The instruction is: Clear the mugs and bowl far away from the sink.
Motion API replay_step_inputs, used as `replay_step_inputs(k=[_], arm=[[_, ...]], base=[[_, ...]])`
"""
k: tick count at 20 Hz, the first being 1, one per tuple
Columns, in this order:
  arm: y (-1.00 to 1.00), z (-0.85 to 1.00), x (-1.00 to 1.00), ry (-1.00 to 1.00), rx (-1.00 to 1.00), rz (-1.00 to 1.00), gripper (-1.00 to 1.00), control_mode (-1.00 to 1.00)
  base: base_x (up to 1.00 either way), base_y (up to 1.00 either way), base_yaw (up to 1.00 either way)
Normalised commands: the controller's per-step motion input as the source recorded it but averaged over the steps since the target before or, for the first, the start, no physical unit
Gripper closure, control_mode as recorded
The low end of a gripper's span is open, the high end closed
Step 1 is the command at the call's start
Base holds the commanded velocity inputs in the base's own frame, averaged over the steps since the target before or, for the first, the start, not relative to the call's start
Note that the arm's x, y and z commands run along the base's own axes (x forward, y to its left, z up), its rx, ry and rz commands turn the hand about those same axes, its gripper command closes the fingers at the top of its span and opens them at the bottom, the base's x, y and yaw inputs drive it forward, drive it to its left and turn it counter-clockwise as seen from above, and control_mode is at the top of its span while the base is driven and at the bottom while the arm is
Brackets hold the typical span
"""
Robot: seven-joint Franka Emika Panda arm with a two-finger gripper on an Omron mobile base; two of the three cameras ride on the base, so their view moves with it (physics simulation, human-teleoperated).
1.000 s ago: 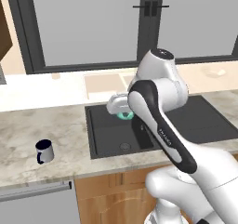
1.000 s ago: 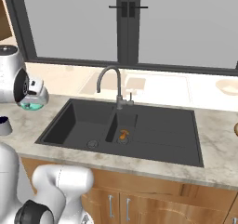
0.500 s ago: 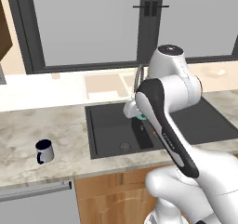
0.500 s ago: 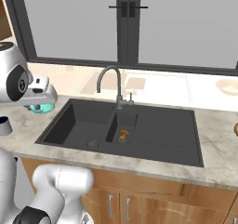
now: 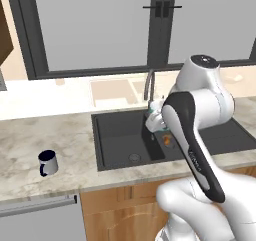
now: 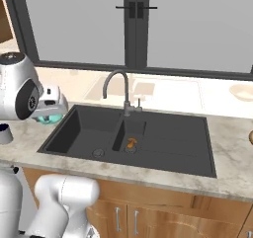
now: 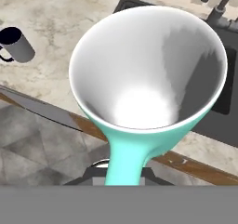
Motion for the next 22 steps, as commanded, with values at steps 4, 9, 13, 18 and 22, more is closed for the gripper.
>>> replay_step_inputs(k=[4,9,13,18,22], arm=[[0.00,0.00,-0.02,0.00,0.00,0.00,1.00,-1.00],[0.00,0.00,0.00,0.00,0.00,0.00,1.00,1.00],[0.00,0.00,0.00,0.00,0.00,0.00,1.00,1.00],[0.00,0.00,0.00,0.00,0.00,0.00,1.00,1.00],[0.00,0.00,0.00,0.00,0.00,0.00,1.00,1.00]], base=[[0.00,0.00,0.00],[-0.02,-0.01,0.00],[-0.27,-0.11,-0.39],[-0.01,0.00,-0.99],[0.00,0.00,-1.00]])
